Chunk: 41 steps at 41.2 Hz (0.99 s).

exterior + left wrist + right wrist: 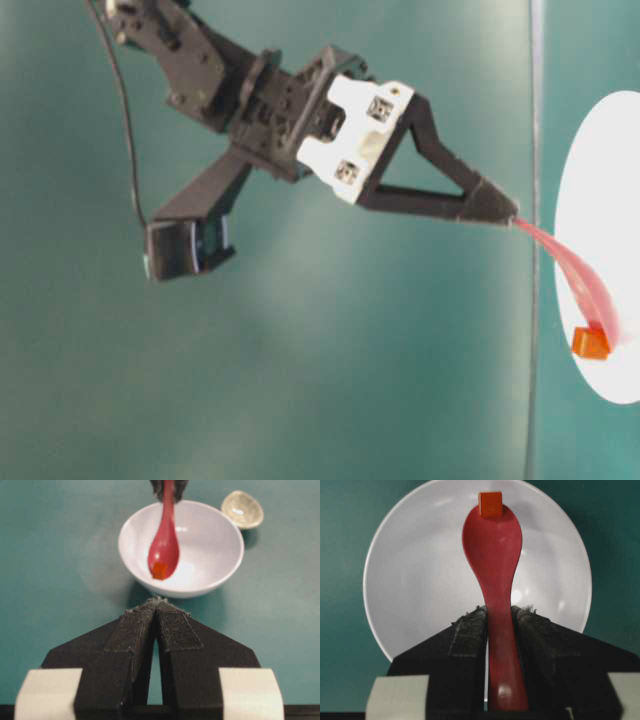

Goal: Grip the spoon and scoop the red block from the bowl with right arm.
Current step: 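Raise the spoon holding the red cube up out of the bowl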

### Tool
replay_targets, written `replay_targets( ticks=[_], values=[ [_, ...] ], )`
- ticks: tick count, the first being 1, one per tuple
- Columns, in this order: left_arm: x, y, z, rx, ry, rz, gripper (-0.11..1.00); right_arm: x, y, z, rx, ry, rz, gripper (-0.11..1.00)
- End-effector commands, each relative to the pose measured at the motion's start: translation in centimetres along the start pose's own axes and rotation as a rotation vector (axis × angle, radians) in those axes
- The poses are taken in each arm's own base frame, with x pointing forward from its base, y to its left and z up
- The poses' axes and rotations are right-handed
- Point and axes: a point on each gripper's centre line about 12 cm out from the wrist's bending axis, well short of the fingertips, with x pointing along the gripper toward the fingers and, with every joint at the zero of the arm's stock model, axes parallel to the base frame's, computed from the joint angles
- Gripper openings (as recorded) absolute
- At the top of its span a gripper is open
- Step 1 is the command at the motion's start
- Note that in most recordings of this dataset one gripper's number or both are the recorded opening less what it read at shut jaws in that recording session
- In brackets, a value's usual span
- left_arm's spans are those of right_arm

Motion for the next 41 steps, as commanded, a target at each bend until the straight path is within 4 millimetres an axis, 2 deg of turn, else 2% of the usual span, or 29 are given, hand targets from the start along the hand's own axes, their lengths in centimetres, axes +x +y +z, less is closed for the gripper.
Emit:
replay_targets(
  ticks=[1,18,29,41],
  values=[
    [0.0,0.1,0.6,0.0,-0.018,0.003,0.0,-1.7,0.7,0.9,-0.011,-0.084,0.015,0.24],
    [0.0,0.1,0.7,-0.001,-0.02,0.003,0.0,-2.5,1.1,-0.3,-0.02,-0.24,0.027,0.24],
    [0.0,0.1,0.7,-0.001,-0.02,0.003,0.0,-4.6,0.8,-1.3,0.034,-0.442,0.046,0.24],
    [0.0,0.1,0.6,-0.001,-0.018,0.003,0.0,-5.9,0.4,-3.2,0.052,-0.506,0.047,0.24]
  ],
)
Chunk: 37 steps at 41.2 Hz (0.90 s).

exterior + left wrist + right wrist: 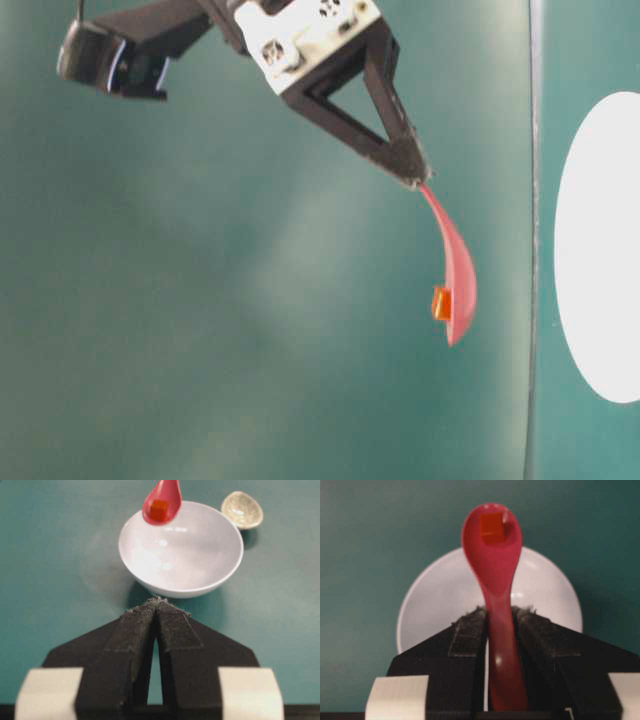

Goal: Grip the spoon and scoop the red block from the bowl with right arm.
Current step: 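Raise the spoon holding the red cube up out of the bowl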

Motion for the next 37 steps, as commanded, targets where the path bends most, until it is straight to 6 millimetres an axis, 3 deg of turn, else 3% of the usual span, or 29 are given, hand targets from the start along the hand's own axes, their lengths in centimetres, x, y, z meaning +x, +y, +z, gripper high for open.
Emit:
replay_targets(
  ticks=[1,16,37],
  values=[
    [0.0,0.1,0.6,-0.001,-0.02,0.003,0.0,-1.0,0.3,1.0,0.003,-0.049,0.012,0.24],
    [0.0,0.1,0.6,-0.003,-0.018,0.003,0.0,-2.2,0.6,1.9,0.015,-0.082,0.023,0.24],
    [0.0,0.1,0.6,-0.003,-0.014,0.004,0.0,-6.0,1.5,4.4,-0.026,-0.119,0.056,0.24]
  ],
)
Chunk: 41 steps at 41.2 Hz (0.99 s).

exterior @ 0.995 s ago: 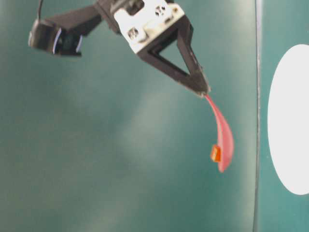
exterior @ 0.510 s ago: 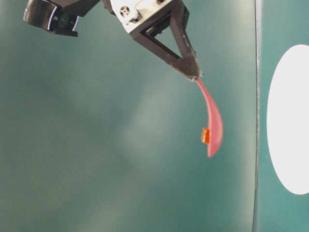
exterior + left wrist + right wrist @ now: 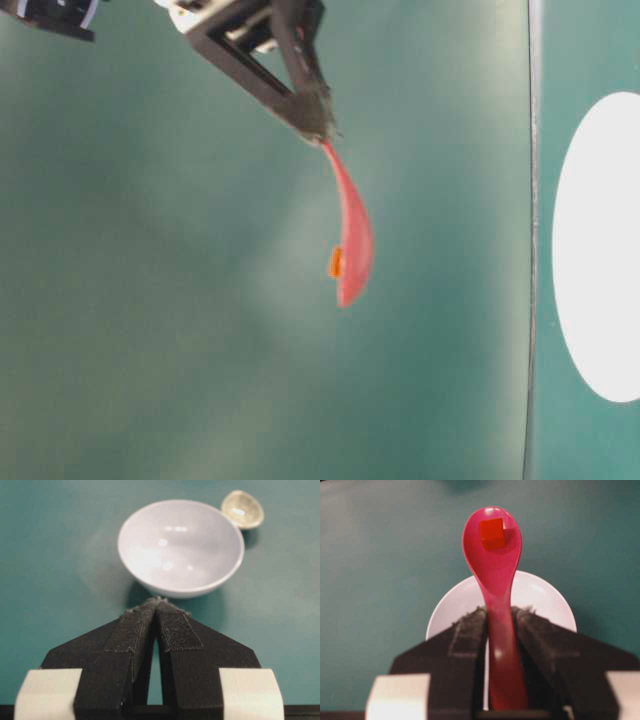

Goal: Grip the spoon and scoop the red block from the bowl with right arm.
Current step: 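Raise the spoon holding the red cube up out of the bowl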

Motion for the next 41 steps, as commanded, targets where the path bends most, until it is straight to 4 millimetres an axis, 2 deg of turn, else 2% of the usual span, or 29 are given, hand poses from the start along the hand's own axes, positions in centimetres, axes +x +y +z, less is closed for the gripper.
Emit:
replay_targets(
  ticks=[1,22,41],
  values=[
    [-0.01,0.07,0.54,0.0,-0.012,0.004,0.0,-1.11,0.61,1.86,-0.013,-0.039,0.017,0.24],
    [-0.02,-0.14,0.61,0.003,-0.014,-0.007,0.0,-1.79,0.5,2.49,-0.255,0.006,-0.015,0.24],
    [-0.02,-0.4,0.57,0.006,-0.011,-0.02,0.0,-1.84,0.57,2.83,-0.254,0.0,-0.015,0.24]
  ],
)
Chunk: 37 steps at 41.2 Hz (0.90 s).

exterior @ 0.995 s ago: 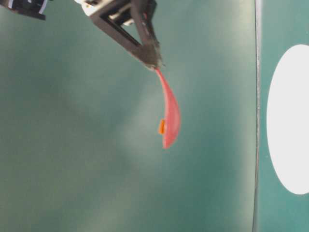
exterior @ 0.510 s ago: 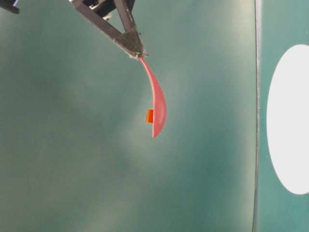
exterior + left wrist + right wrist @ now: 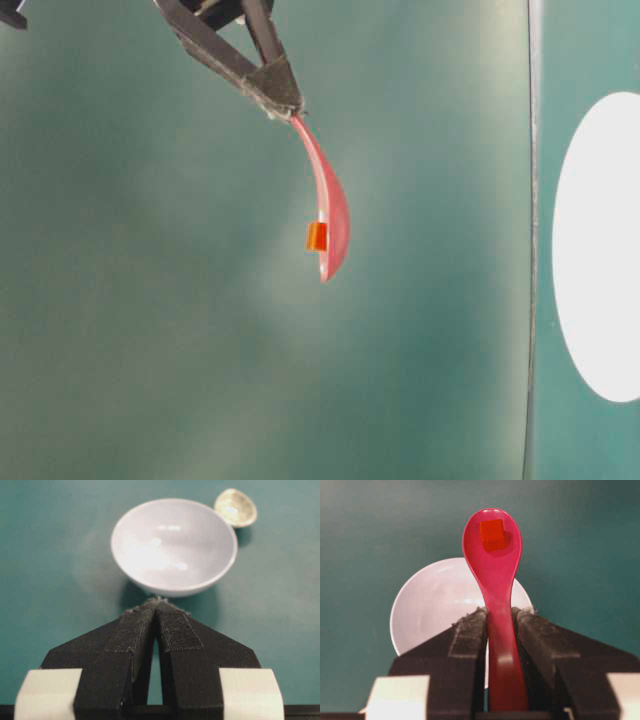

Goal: Grip the spoon and scoop the red block from the bowl with right arm.
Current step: 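Raise the spoon holding the red cube up out of the bowl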

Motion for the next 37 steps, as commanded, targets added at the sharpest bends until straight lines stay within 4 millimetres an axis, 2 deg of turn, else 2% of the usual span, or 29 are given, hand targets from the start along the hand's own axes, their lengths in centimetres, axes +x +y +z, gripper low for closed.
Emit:
replay_targets(
  ticks=[1,37],
  values=[
    [-0.02,-0.05,0.61,0.003,-0.014,-0.003,0.0,-0.61,0.04,1.72,-0.001,-0.054,0.001,0.24],
    [-0.26,-0.54,0.97,0.031,-0.037,-0.027,0.0,-0.58,0.04,1.71,-0.013,-0.046,0.001,0.24]
  ],
)
